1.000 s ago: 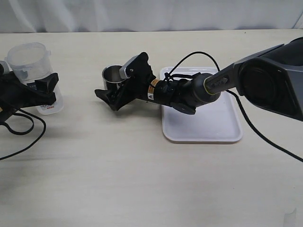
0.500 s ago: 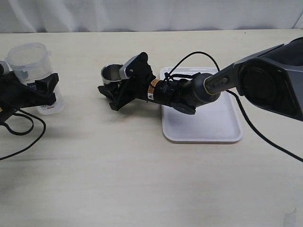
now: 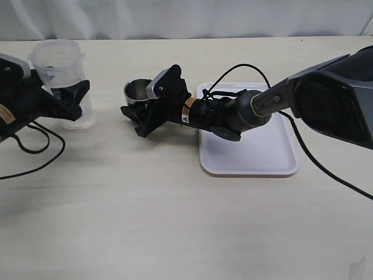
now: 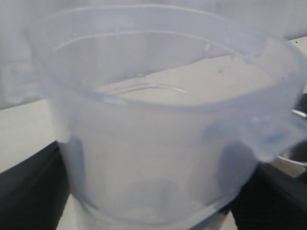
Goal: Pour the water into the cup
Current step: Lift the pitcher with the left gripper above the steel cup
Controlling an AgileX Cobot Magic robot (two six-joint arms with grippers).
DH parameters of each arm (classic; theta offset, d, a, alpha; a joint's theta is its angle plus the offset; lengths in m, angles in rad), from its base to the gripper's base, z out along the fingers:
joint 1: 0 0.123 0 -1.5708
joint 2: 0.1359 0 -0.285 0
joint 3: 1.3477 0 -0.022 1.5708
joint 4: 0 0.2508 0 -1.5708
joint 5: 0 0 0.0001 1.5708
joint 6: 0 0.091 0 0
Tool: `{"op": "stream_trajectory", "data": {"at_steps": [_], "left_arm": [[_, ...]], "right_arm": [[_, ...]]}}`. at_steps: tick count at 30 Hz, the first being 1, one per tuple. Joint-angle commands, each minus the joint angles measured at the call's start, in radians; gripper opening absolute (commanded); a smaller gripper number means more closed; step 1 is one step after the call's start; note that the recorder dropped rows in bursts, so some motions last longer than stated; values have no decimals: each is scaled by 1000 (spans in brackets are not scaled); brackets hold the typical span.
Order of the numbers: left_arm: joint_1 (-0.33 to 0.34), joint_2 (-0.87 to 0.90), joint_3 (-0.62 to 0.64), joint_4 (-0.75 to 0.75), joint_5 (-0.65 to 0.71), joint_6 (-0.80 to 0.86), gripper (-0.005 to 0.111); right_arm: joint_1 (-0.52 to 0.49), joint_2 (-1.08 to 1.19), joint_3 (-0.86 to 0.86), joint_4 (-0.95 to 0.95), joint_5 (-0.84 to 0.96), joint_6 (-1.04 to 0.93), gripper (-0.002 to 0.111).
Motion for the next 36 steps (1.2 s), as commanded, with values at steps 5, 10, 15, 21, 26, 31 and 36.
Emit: {"op": "stream_trajectory", "data": {"at_steps": [5, 10, 15, 21, 26, 31, 36], "left_arm": [[-2, -5, -218, 140, 165, -8, 0], [-10, -5, -291, 160, 177, -8, 0], [-63, -5, -339, 162, 202, -3, 0], [-124, -5, -404, 162, 316, 75, 0], [-129, -5, -422, 162, 337, 105, 0], [-129, 19, -422, 179, 331, 138, 0], [-129, 82, -422, 181, 298, 208, 0]], "right_arm": [[-1, -6, -1, -9, -1, -10, 31], [-1, -6, -1, -9, -1, -10, 31], [-1, -6, -1, -9, -1, -10, 31], [-1, -6, -1, -9, -1, -10, 31], [-1, -6, -1, -9, -1, -10, 31], [-1, -6, -1, -9, -1, -10, 31], [-1, -6, -1, -9, -1, -10, 31]]}}
